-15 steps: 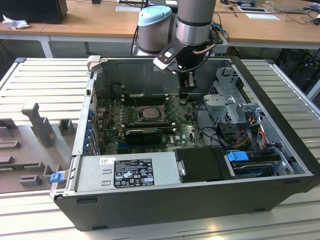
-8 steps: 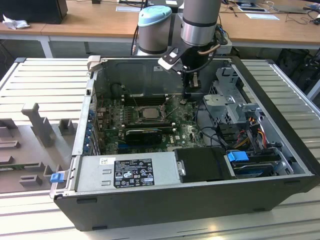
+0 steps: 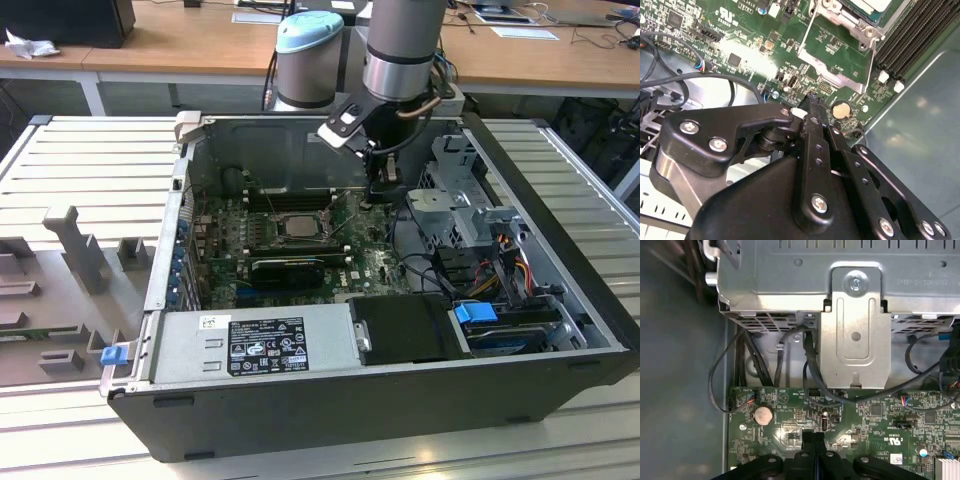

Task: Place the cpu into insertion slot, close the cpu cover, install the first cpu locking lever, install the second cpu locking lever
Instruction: 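Close the cpu cover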

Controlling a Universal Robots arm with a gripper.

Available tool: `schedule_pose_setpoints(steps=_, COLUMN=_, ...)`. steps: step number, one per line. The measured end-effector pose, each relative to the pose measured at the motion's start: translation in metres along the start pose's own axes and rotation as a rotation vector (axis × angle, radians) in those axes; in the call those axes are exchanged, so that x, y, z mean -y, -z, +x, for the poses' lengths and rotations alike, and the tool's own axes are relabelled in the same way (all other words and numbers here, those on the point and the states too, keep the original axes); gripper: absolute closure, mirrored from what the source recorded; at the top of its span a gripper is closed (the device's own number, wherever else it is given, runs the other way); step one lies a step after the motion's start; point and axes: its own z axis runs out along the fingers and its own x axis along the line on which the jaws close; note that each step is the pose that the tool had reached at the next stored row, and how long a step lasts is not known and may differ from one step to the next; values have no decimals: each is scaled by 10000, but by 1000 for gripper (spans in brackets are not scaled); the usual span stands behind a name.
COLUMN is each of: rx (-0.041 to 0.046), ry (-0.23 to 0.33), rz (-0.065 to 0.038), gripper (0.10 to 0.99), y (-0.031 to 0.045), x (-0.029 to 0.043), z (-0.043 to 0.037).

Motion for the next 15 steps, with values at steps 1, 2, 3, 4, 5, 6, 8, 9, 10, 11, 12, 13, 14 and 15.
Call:
schedule_pose_setpoints(steps=1, rx=-1, ry=8, rz=1, gripper=980, y=-3, x=10, z=-4)
schedule_pose_setpoints(steps=2, rx=-2, ry=18, rz=1, gripper=980, y=-5, x=19, z=-8)
schedule_pose_setpoints(steps=3, rx=-2, ry=46, rz=4, gripper=980, y=-8, x=43, z=-13)
schedule_pose_setpoints(steps=4, rx=-4, ry=49, rz=6, gripper=980, y=-10, x=57, z=-13)
schedule_pose_setpoints(steps=5, rx=-4, ry=48, rz=8, gripper=980, y=-11, x=67, z=-13)
schedule_pose_setpoints(steps=6, rx=-4, ry=48, rz=11, gripper=980, y=-12, x=73, z=-13)
schedule_pose_setpoints(steps=8, rx=-3, ry=49, rz=17, gripper=980, y=-13, x=85, z=-13)
schedule_pose_setpoints(steps=9, rx=-3, ry=51, rz=16, gripper=980, y=-13, x=86, z=-13)
schedule_pose_setpoints(steps=10, rx=-5, ry=49, rz=17, gripper=980, y=-12, x=98, z=-12)
schedule_pose_setpoints(steps=11, rx=-9, ry=48, rz=17, gripper=980, y=-12, x=109, z=-13)
schedule_pose_setpoints(steps=12, rx=-11, ry=49, rz=17, gripper=980, y=-12, x=118, z=-12)
schedule_pose_setpoints(steps=13, rx=-10, ry=48, rz=16, gripper=980, y=-12, x=122, z=-12)
schedule_pose_setpoints(steps=14, rx=-11, ry=48, rz=17, gripper=980, y=-12, x=128, z=-12)
schedule_pose_setpoints(steps=15, rx=-10, ry=49, rz=17, gripper=980, y=-11, x=135, z=-12)
